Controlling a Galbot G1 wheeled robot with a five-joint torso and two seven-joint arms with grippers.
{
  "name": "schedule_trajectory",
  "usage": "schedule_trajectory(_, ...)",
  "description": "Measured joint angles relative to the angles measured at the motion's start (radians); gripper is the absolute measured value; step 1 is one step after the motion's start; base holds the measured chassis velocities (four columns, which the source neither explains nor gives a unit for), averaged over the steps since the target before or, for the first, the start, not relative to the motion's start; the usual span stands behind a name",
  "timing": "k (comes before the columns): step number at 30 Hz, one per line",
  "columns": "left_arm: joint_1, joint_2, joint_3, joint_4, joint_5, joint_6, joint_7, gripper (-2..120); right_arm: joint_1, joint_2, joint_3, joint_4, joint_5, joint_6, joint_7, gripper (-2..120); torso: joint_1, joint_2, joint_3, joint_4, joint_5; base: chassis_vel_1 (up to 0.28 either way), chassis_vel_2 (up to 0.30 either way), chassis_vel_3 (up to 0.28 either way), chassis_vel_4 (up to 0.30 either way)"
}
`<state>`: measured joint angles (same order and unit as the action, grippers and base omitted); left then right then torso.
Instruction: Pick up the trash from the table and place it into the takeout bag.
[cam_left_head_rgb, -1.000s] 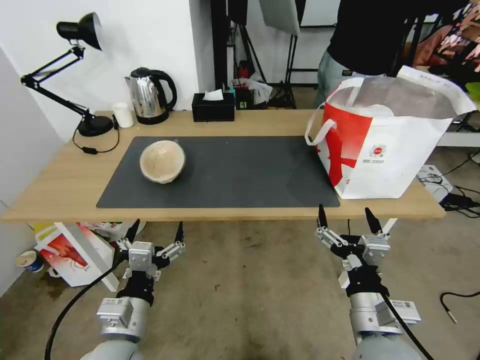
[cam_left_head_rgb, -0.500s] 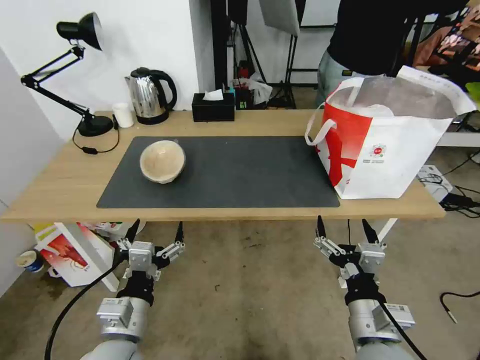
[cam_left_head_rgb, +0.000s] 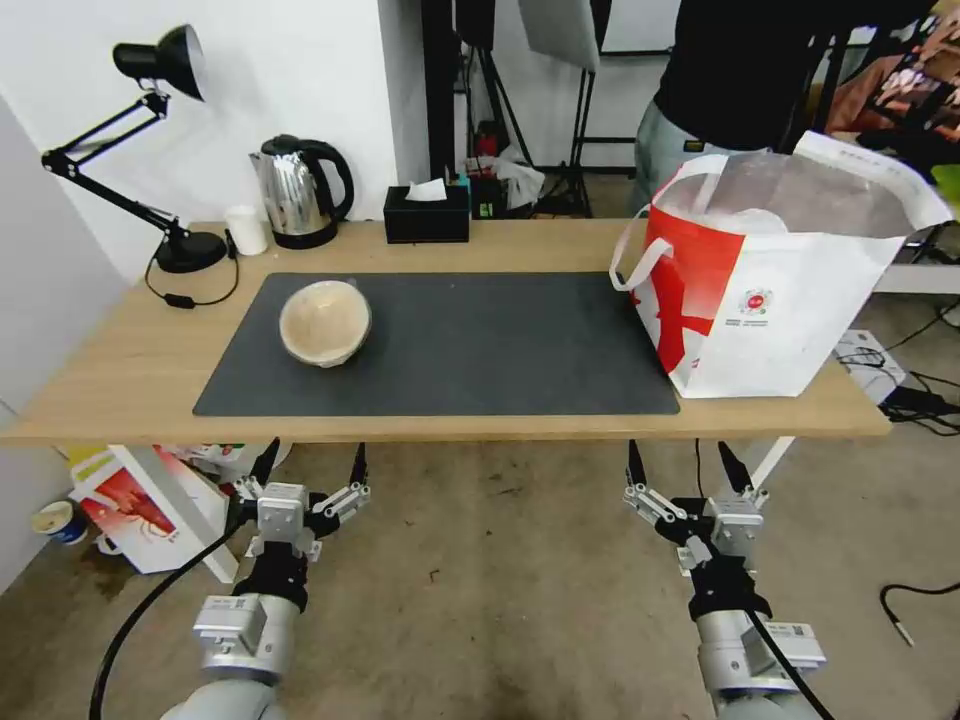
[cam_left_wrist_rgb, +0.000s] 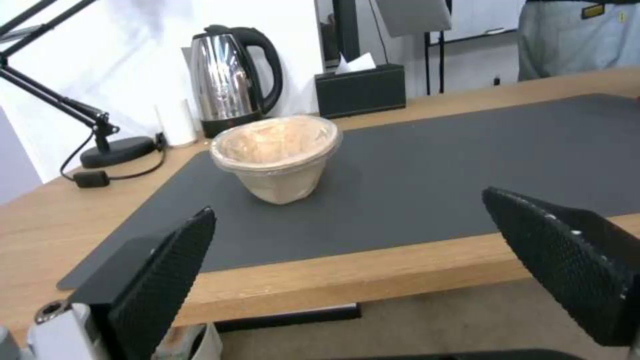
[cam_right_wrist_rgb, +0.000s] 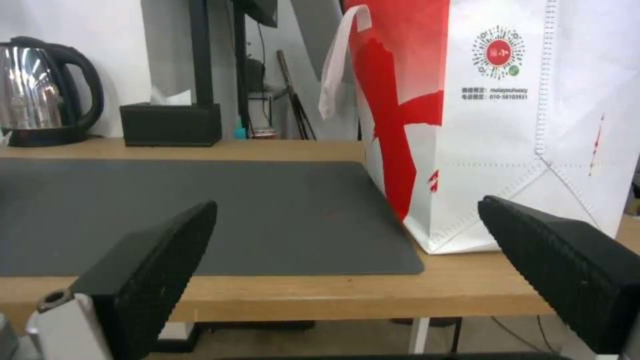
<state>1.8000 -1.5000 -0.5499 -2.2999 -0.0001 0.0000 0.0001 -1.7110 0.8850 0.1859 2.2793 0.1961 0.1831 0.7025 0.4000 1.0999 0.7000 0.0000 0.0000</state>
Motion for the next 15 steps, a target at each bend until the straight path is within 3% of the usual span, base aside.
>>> schedule_trajectory(15, 0.0, 0.0, 0.0, 0.0, 0.0, 0.0, 0.0, 100, -0.001, -0.006, 0.006, -0.009, -0.013, 0.003, -0.006, 100, 0.0, 0.0, 0.0, 0.0, 0.0, 0.0, 0.0, 0.0, 0.0)
